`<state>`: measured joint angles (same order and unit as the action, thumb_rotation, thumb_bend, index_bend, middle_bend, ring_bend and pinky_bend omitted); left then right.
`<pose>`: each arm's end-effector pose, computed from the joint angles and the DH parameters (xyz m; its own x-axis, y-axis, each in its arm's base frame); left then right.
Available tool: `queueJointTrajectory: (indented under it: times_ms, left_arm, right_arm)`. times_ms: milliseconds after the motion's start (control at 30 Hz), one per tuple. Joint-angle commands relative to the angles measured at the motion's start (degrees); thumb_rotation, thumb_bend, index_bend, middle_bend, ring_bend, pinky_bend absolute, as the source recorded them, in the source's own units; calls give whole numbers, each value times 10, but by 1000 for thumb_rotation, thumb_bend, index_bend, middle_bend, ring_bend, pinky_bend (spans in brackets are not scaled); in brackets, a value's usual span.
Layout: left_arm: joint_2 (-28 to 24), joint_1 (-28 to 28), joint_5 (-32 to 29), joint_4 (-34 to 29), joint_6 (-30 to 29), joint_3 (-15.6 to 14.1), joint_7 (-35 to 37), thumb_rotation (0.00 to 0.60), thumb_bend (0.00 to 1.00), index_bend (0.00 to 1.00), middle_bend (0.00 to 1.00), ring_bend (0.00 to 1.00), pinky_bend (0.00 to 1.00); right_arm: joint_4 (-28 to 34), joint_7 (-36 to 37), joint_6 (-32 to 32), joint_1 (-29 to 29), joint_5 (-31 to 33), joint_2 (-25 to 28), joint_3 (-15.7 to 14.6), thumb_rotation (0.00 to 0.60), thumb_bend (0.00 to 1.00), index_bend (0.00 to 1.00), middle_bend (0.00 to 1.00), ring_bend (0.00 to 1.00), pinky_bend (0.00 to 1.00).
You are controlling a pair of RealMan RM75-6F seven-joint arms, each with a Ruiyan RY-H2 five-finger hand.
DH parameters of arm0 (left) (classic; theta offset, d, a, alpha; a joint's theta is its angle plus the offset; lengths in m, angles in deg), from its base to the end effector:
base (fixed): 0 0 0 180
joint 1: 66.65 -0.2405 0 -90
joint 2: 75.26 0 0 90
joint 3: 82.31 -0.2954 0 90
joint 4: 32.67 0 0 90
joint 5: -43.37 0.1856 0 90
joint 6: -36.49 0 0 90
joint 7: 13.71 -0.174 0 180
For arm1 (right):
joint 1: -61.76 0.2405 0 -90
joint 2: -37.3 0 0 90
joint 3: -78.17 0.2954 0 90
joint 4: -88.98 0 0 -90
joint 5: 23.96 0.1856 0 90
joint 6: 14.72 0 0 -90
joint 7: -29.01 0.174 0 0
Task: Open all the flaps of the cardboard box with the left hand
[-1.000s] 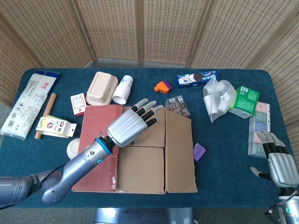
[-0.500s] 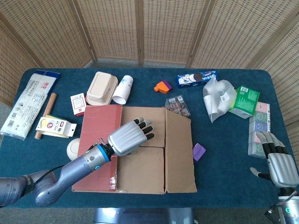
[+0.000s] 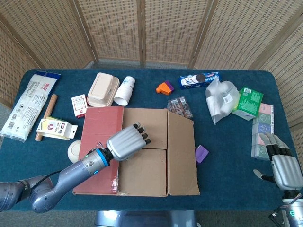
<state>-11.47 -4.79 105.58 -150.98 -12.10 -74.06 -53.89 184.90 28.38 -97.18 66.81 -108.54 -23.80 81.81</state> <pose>-0.0065 0.3437 0.0858 0.7377 -0.0118 0.6750 0.4029 -0.7946 -0.4541 -0.3319 -0.2147 0.2076 0.3933 -0.0343 0.9188 -0.9192 0.0061 0.3937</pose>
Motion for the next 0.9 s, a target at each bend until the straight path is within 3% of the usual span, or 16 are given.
queueJointTrajectory:
  times_ms: [33,200,567,900]
  left_arm:
    - [-2,-1,0,0,-1,-4,2,600,168,483,548,401,434]
    - [-6,-3,3,3,-2,-13,2,600,168,488,595,450,514]
    - [-10,-8,9,6,-8,-30,0,600,168,506,639,453,518]
    - [-39,-19,33,-9,-27,-25,13,600,168,514,711,474,518]
  right_arm:
    - [0,0,0,0,0,0,0,600,0,0,0,0,150]
    - [0,1,0,0,1,0,1,600,0,0,0,0,151]
    - [1,5,-2,0,-2,2,1,600,0,0,0,0,151]
    - [3,10,-4,-1,-2,4,1,600,0,0,0,0,150]
